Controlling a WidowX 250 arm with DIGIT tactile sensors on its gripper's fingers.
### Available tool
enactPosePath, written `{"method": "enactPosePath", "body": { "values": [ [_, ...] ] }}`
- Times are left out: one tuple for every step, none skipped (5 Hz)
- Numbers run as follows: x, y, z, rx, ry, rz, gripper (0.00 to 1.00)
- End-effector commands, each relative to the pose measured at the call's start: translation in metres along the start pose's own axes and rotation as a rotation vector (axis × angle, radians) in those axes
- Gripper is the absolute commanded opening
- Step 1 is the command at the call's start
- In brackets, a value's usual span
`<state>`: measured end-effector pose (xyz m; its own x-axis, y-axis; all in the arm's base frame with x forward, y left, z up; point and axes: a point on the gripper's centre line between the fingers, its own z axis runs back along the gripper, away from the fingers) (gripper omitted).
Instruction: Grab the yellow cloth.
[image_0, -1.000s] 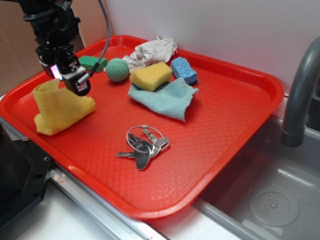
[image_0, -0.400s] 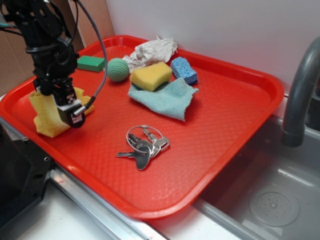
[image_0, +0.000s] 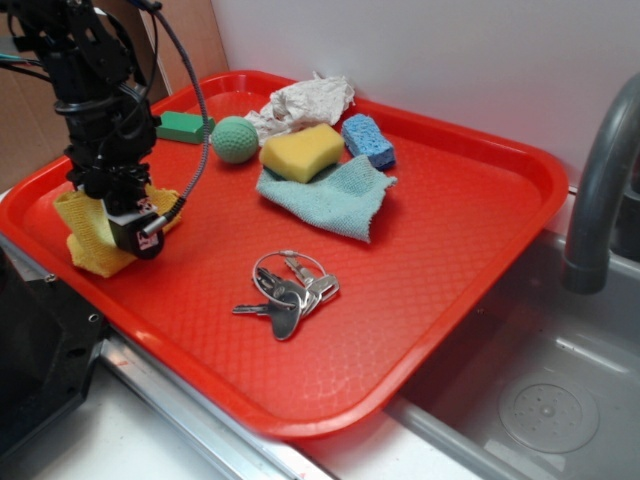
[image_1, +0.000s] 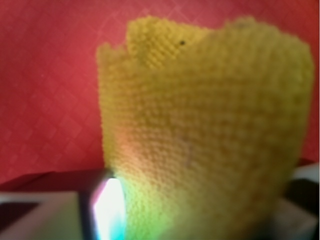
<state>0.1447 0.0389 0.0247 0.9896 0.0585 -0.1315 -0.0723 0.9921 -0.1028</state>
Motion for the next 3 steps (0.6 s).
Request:
{"method": "enactPosePath", "body": {
  "values": [
    [0.008,0.029,0.083,0.099,-0.155,0.21,0.0],
    [0.015,0.022,0.136,0.145,-0.234,0.287,0.0],
    [0.024,-0.003,0.186,0.063,-0.252,0.267,0.0]
  ]
}}
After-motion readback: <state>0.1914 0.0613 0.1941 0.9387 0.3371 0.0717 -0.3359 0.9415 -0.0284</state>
